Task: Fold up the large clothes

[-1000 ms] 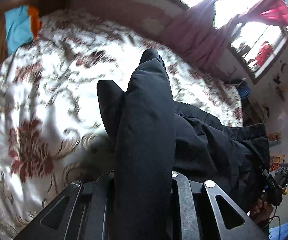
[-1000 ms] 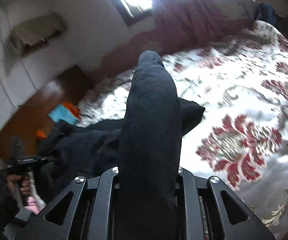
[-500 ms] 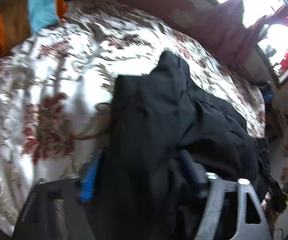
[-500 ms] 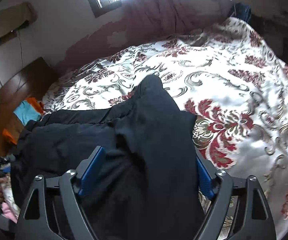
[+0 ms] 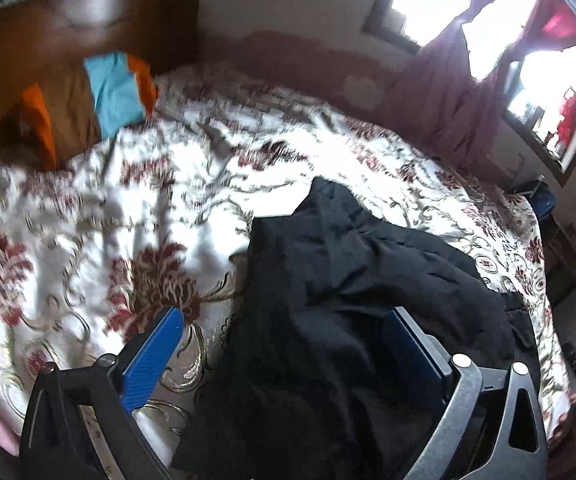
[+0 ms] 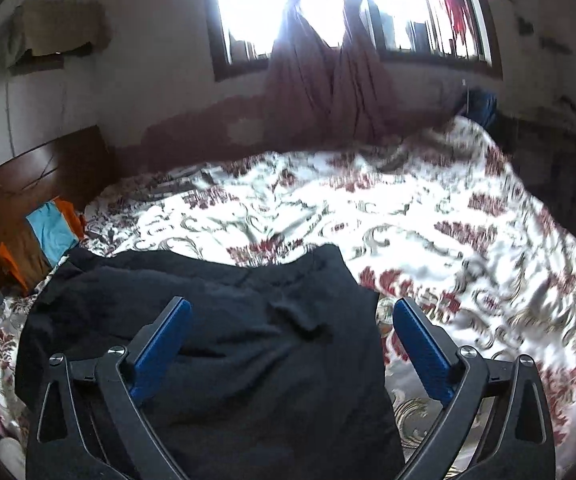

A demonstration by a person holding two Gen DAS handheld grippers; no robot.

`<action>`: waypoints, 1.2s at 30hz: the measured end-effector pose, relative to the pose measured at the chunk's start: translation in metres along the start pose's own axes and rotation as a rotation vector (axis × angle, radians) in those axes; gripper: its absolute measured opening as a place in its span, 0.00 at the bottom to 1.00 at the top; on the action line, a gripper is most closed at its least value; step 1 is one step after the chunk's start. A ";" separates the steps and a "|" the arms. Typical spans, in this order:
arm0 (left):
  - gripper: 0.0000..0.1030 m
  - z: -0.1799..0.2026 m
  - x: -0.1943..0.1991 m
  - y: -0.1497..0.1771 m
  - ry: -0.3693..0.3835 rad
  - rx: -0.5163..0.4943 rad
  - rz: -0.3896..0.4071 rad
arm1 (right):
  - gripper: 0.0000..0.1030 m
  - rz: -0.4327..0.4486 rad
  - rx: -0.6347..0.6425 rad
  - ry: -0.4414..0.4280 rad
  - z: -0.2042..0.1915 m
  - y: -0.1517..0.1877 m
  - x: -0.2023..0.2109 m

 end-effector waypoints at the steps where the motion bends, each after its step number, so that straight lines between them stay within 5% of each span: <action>1: 0.99 0.004 0.005 -0.001 0.000 -0.014 0.013 | 0.97 0.016 0.008 -0.001 -0.003 -0.004 0.006; 9: 0.99 0.043 0.061 -0.001 0.043 -0.127 0.124 | 0.97 0.131 0.066 -0.030 -0.029 -0.026 0.062; 22: 0.99 0.088 0.144 0.015 0.126 -0.171 0.248 | 0.98 0.266 0.100 -0.084 -0.061 -0.030 0.149; 36: 1.00 0.119 0.214 0.053 0.172 -0.279 0.357 | 0.98 0.309 0.132 -0.124 -0.078 -0.006 0.211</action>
Point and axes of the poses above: each gripper's, at about its wrist camera, not at the fingertips, and x roughly against the way its jaws point, z to its right, y to its underside, the point moved 9 cm from there along -x, roughly the way its jaws point, and after that the axes turned 8 degrees about z, right-handed, at the moved point
